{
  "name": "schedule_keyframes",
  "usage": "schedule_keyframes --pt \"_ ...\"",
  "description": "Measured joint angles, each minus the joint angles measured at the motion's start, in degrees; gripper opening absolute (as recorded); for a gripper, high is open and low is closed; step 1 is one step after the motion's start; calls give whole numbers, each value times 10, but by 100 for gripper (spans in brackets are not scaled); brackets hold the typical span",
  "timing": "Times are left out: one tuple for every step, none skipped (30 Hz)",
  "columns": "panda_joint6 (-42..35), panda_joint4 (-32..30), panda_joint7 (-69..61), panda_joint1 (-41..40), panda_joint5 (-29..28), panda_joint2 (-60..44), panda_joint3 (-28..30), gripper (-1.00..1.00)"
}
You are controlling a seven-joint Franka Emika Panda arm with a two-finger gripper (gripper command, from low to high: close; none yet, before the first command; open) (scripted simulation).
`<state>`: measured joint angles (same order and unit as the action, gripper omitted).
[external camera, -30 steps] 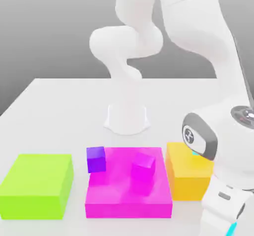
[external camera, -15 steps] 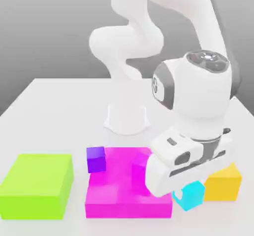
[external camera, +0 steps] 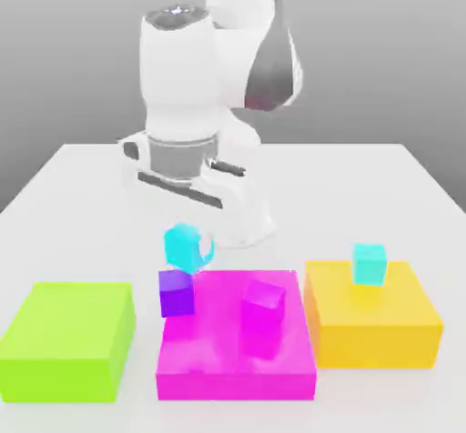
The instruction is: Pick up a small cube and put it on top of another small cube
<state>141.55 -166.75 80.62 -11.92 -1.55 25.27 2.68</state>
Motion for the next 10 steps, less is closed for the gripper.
schedule_keyframes --pt "12 -8 11 -8 -1 -4 0 -100" --pt "30 -14 17 -12 -1 -16 -1 -100" --pt "51 -18 20 -14 -1 -32 -1 -100" --pt "72 -22 21 -15 -1 -51 -1 -100" --pt "95 -25 21 -15 -1 -71 -1 -100" --pt "118 -28 22 -15 -1 -91 0 -100" --pt "139 -30 22 -14 -1 -108 0 100" --pt "139 -30 22 -14 -1 -108 0 100" --pt "139 -30 22 -14 -1 -108 0 100" --pt "139 -30 22 -14 -1 -108 0 100"
